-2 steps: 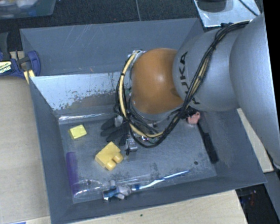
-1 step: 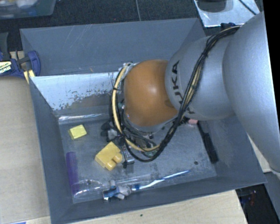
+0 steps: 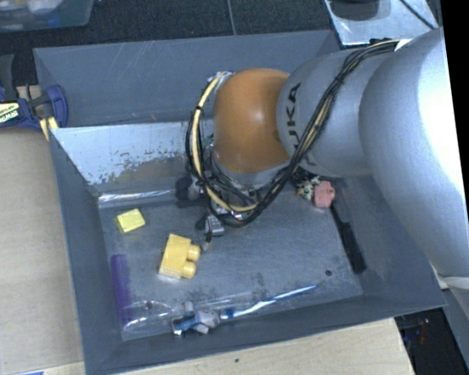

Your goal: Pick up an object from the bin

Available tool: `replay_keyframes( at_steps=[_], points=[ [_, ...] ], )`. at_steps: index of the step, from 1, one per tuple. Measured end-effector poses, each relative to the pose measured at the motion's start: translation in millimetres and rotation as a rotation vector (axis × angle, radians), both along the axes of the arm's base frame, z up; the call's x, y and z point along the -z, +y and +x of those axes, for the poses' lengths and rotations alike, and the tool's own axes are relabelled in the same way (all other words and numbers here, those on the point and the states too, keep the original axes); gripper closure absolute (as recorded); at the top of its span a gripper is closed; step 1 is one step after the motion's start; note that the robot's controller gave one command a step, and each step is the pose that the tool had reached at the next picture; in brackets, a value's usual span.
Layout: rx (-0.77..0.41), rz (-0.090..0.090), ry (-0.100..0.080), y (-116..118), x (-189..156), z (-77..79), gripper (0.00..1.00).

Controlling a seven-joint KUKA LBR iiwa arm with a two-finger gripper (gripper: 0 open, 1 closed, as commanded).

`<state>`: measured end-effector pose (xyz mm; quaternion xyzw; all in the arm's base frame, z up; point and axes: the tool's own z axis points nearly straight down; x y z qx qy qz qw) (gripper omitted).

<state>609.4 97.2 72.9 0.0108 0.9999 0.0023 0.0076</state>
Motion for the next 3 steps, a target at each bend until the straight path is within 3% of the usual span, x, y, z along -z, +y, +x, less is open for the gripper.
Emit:
replay_keyframes(
  at_steps=[1,3],
  points=[
    [-0.058,0.001,0.011,33.5,0.7,-45.2,1.0],
    [-0.057,0.002,0.009,33.2,-3.6,-44.9,1.0]
  ],
)
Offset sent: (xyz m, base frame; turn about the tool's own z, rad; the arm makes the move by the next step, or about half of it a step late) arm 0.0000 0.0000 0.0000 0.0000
